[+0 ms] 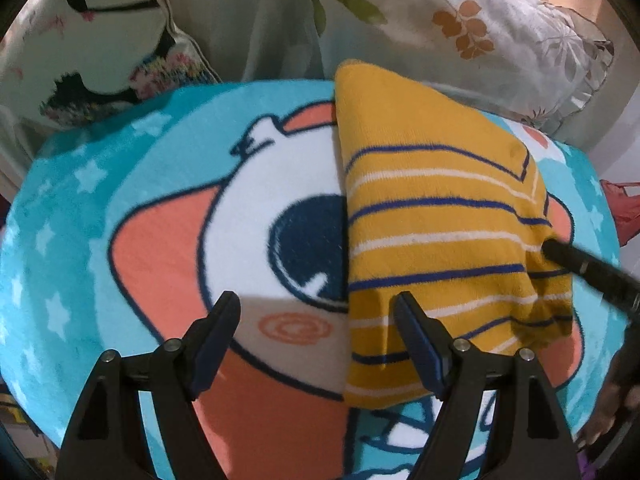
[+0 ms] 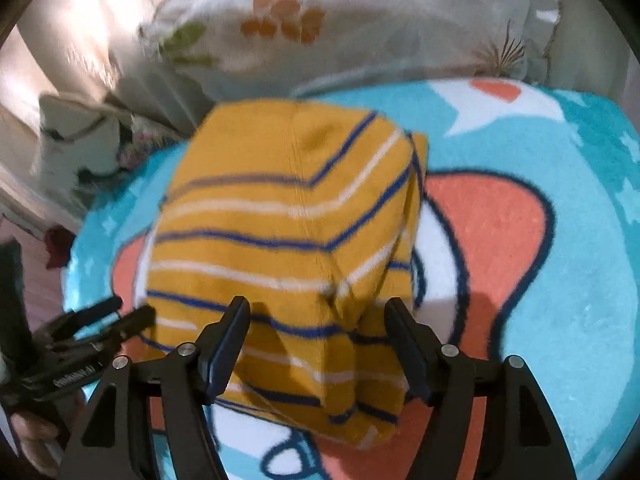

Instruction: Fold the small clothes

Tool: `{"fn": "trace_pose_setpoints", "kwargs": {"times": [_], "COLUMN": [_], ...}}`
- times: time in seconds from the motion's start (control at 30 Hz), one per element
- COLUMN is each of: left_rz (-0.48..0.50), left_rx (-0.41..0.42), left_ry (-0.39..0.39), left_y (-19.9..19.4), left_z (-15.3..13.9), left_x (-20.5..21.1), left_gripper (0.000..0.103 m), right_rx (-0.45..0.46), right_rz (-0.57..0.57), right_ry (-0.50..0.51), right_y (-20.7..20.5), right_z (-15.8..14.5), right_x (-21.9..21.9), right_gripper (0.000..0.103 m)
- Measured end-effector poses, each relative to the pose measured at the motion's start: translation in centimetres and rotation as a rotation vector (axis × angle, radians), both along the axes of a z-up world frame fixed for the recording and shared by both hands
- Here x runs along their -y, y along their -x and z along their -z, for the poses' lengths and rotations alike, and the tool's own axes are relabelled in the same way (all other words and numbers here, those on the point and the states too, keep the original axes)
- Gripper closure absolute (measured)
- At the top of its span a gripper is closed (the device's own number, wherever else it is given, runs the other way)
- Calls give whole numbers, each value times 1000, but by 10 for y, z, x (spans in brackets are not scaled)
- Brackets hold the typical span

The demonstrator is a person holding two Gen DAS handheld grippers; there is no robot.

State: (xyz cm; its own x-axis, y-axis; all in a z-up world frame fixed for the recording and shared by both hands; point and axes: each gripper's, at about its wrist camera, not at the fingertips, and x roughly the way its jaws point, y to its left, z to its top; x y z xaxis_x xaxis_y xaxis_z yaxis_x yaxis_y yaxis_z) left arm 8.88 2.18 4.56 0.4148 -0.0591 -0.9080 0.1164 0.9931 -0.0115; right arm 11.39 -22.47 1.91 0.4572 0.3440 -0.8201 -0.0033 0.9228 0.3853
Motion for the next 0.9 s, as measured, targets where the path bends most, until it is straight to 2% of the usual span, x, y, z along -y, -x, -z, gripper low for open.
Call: {"fn": "trace_pose_setpoints", "kwargs": {"times": [0.17, 0.27, 0.3, 0.4, 0.43, 0.5, 0.63, 0.67, 0.73, 0.87, 0.9], "left_rz": [13, 24, 27, 28, 25, 15, 12, 18, 59, 128, 128], "left_rx": [25, 22, 21, 18, 13, -13, -59, -62, -87, -192, -221], "left_ry": [-44, -43, -41, -14, 7, 98, 363, 395, 446, 517, 534], "left_y": [-2, -5, -6, -12, -14, -22, -46, -51, -66, -80, -82], "left_z": [-6, -7, -7, -7, -7, -6, 1, 4, 14, 39, 45], "left_x": [-2, -3, -4, -8, -9, -16, -29, -29, -21, 4, 9], "left_gripper": [25, 25, 25, 25, 25, 25, 20, 16, 16, 16, 20], "right_rx": [9, -61, -72, -80, -63, -40, -55, -61, -70, -92, -74], "right_rz": [35, 16, 26, 65, 84, 115, 171, 191, 211, 202, 200], "right_ry": [63, 114, 112, 47, 20, -26, -70, -87, -157, -304, -317], "right_y": [-28, -46, -47, -43, -38, -29, -19, -19, -24, -43, -47], "right_z": [-2, 19, 24, 19, 15, 11, 19, 23, 32, 51, 52], "right_x": [-4, -16, -16, -5, 1, 14, 37, 42, 48, 44, 40], "right_gripper": [28, 24, 21, 20, 20, 20, 19, 19, 19, 19, 19]}}
